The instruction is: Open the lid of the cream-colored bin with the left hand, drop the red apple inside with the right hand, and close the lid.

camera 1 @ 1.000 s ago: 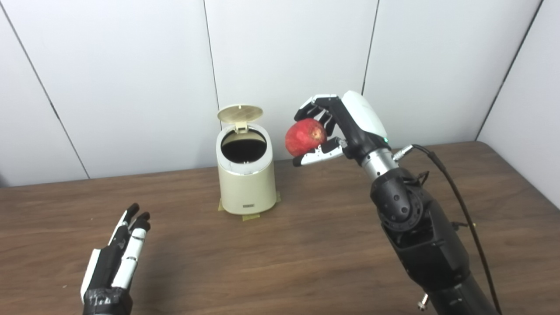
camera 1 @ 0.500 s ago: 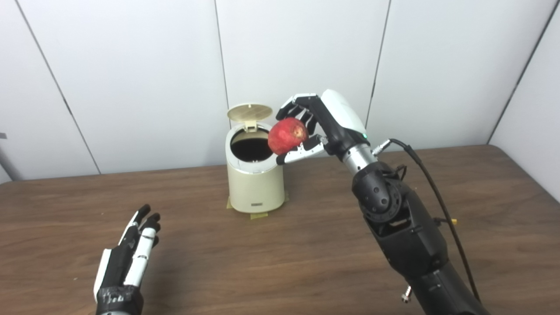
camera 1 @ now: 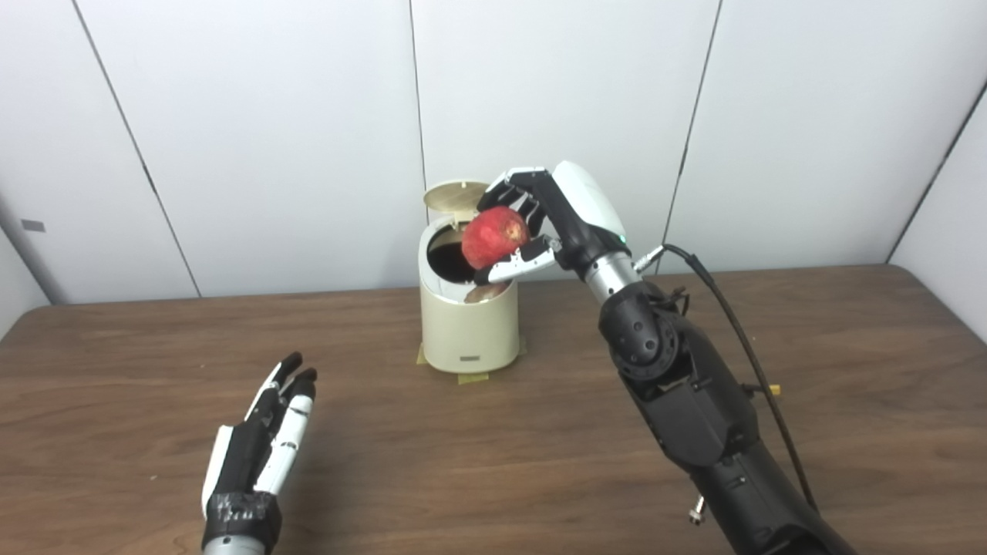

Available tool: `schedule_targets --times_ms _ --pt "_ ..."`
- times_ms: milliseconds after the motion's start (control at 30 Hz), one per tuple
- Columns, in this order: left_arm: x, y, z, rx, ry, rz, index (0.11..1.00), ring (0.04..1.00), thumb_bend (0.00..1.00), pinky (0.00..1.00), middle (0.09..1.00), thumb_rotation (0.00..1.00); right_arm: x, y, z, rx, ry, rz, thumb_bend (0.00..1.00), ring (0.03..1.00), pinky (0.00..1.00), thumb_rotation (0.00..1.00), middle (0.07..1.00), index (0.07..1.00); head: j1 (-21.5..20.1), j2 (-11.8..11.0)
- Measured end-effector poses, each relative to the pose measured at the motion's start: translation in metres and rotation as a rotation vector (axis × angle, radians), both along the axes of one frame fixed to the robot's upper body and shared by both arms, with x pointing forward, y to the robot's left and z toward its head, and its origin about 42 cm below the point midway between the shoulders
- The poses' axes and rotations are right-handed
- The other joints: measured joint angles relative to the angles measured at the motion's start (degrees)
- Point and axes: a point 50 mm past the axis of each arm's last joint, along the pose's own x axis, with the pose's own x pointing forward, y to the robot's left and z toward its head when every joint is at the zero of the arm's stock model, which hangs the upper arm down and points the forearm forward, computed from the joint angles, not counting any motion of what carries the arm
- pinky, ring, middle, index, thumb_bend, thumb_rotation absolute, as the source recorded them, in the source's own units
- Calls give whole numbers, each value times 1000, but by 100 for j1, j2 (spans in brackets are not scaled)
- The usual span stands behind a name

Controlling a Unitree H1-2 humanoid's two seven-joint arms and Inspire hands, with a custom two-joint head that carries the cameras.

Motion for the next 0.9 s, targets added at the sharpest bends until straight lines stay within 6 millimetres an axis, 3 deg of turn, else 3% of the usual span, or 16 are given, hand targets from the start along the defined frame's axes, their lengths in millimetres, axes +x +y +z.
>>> schedule_targets --times_ms 300,600,900 --pt "1 -10 -1 -15 3 1 947 908 372 940 903 662 13 1 -14 -6 19 -15 494 396 313 0 491 536 132 -61" --pt "1 -16 -1 -21 2 -3 943 897 376 910 896 663 20 6 -5 -14 -16 -7 494 397 304 0 492 536 194 -62" --pt "1 -17 -1 -13 -1 2 944 896 375 900 899 661 26 8 -12 3 -10 -30 496 396 329 0 486 531 229 -70"
